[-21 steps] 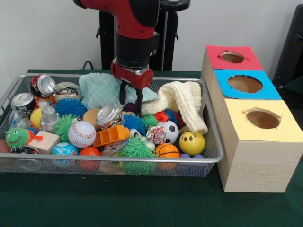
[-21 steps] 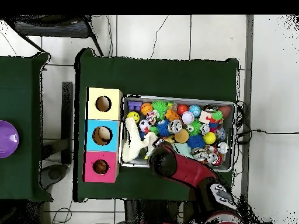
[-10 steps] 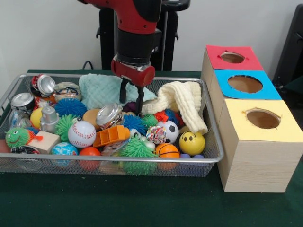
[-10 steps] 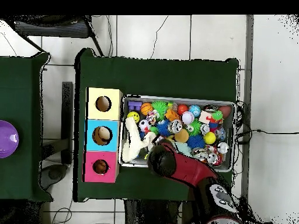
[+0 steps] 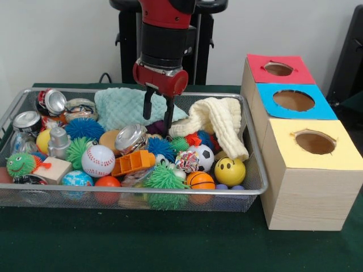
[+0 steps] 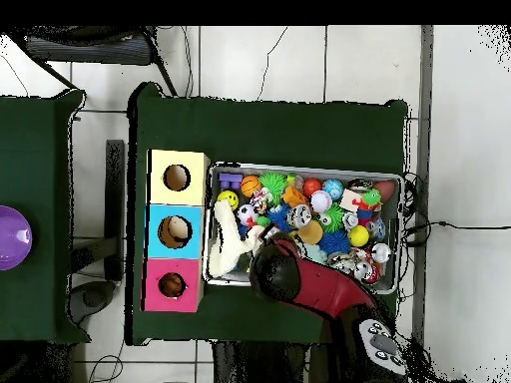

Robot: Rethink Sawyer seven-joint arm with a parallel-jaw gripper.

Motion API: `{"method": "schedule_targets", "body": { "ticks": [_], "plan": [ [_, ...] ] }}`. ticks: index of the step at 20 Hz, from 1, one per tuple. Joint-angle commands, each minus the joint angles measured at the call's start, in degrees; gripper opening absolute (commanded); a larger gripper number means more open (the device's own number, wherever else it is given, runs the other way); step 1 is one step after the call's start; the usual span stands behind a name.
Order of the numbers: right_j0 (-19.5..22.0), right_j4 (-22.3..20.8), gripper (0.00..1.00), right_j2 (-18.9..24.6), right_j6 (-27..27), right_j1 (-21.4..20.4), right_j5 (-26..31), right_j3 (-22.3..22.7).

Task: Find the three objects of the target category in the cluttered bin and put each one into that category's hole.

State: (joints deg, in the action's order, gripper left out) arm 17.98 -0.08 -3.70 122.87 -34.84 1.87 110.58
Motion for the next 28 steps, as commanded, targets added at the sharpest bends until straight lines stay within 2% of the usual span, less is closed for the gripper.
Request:
{"method": "schedule_targets", "body": {
  "ticks": [1, 6, 11, 18, 23, 28],
  "plan": [
    [-0.02, 2.19, 1.00, 3.87, 7.20, 3.88, 1.70, -3.32],
    [0.34, 1.98, 1.00, 4.84, 7.66, 9.17, -2.57, -5.48],
    [1.36, 1.34, 1.00, 5.69, 7.78, 12.21, -5.24, -6.67],
    [2.18, 0.92, 1.00, 5.67, 8.13, 15.07, -9.27, -8.33],
    [1.19, 2.18, 1.00, 4.33, 9.14, 16.85, -13.45, -10.20],
    [0.16, 3.50, 1.00, 3.24, 9.21, 16.77, -13.69, -11.03]
  ]
}}
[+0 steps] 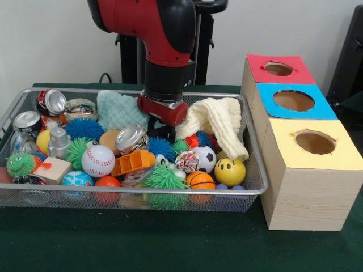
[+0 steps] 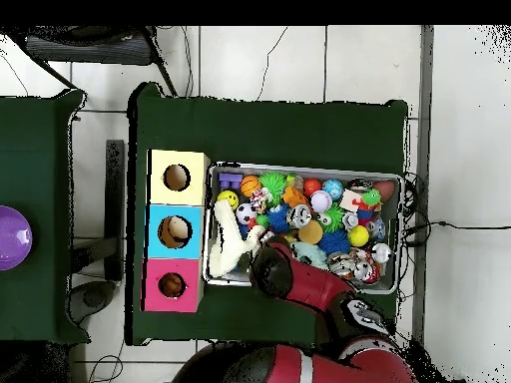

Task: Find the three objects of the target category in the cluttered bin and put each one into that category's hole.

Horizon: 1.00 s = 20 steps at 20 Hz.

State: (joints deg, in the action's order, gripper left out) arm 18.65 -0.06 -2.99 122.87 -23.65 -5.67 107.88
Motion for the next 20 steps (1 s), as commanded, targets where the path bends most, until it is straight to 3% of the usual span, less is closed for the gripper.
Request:
{"method": "schedule_targets", "body": {
  "ticks": [1, 7, 10, 20],
  "plan": [
    [-1.08, 3.78, 1.00, 1.90, 8.97, 5.50, -5.53, -8.49],
    [-8.02, 7.68, 1.00, -6.86, 6.62, 6.34, 5.15, -11.21],
    [-9.45, 8.64, 1.00, -9.05, 5.66, 7.61, 8.82, -13.05],
    [-10.11, 9.99, 1.00, -9.00, 6.76, 14.32, 8.57, -17.48]
  ]
}}
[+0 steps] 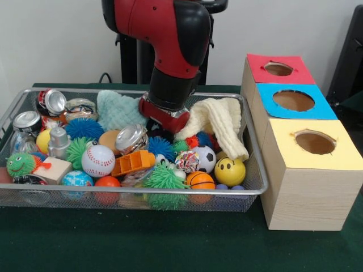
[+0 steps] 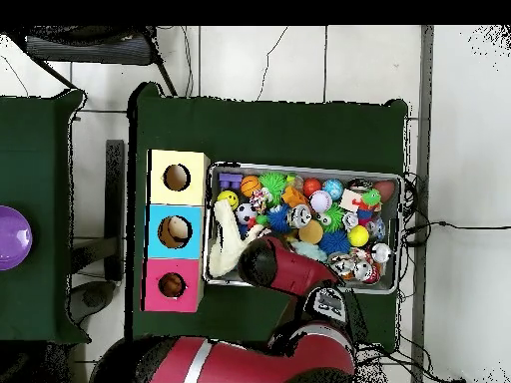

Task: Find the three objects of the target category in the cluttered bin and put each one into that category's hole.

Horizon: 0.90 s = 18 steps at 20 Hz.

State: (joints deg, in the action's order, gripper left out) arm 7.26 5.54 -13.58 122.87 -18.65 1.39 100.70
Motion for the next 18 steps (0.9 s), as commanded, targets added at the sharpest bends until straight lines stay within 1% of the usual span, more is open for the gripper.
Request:
{"method": "schedule_targets", "body": {
  "ticks": [1, 2, 5, 6, 10, 11, 13, 15, 18],
  "plan": [
    [1.45, 4.44, 1.00, 1.91, 6.77, 9.87, 1.90, -10.82],
    [1.45, 4.47, 1.00, 1.96, 6.75, 10.36, 2.28, -11.45],
    [1.83, 3.40, 1.00, 2.26, 5.09, 10.69, 5.95, -13.06],
    [1.78, 2.70, 0.00, 2.15, 4.84, 10.73, 7.46, -13.65],
    [1.40, 1.58, 0.00, 1.54, 3.14, 10.39, 13.23, -15.21],
    [1.20, 1.76, 0.00, 1.28, 3.54, 9.75, 15.06, -15.22],
    [1.67, 1.18, 0.00, 1.67, 3.59, 8.16, 16.07, -14.70],
    [2.37, 0.11, 0.00, 2.39, 2.98, 6.01, 16.87, -13.34],
    [4.39, -1.89, 0.00, 4.84, 1.60, 0.06, 15.77, -7.45]
  ]
}}
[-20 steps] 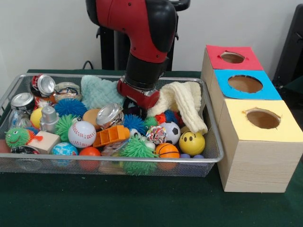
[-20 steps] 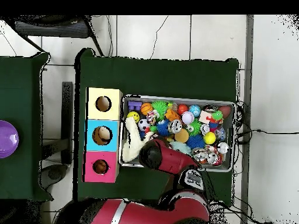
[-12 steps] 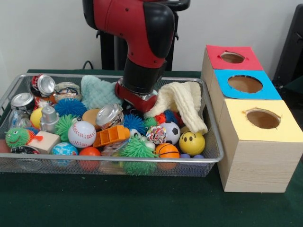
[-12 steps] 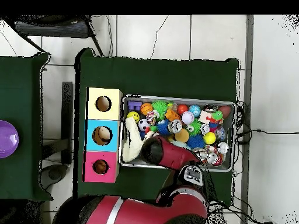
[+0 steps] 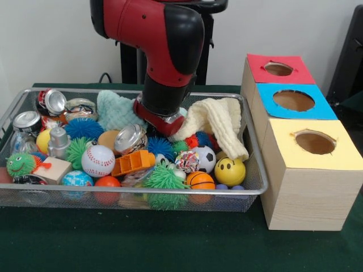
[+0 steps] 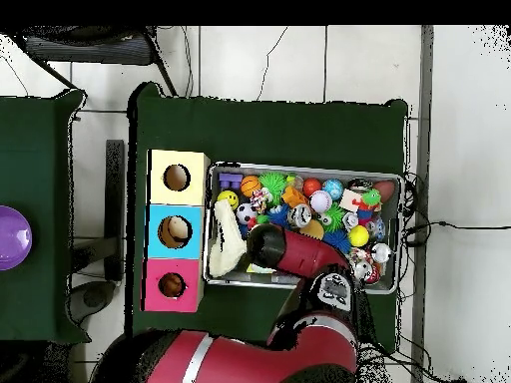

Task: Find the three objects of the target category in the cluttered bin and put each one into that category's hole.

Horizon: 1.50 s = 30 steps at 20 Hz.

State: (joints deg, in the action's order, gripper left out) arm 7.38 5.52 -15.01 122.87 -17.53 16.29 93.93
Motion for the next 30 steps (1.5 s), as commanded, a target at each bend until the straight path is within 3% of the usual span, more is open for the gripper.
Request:
{"method": "schedule_targets", "body": {
  "ticks": [1, 4, 7, 12, 17, 20, 30],
  "plan": [
    [5.11, -2.49, 0.00, 7.62, 0.66, -3.65, 0.88, 1.51],
    [9.33, -4.33, 0.00, 13.49, -1.08, -11.33, -2.41, 8.85],
    [11.22, -6.51, 0.00, 16.04, -0.40, -18.35, -5.35, 14.12],
    [13.41, -9.40, 0.00, 19.58, 2.36, -25.28, -9.39, 19.80],
    [14.12, -10.22, 0.00, 21.65, 5.01, -29.29, -11.71, 22.64],
    [13.82, -9.07, 0.00, 22.33, 5.38, -31.20, -10.04, 23.54],
    [17.96, -0.91, 0.00, 31.88, 5.70, -40.29, 1.13, 31.00]
  ]
}}
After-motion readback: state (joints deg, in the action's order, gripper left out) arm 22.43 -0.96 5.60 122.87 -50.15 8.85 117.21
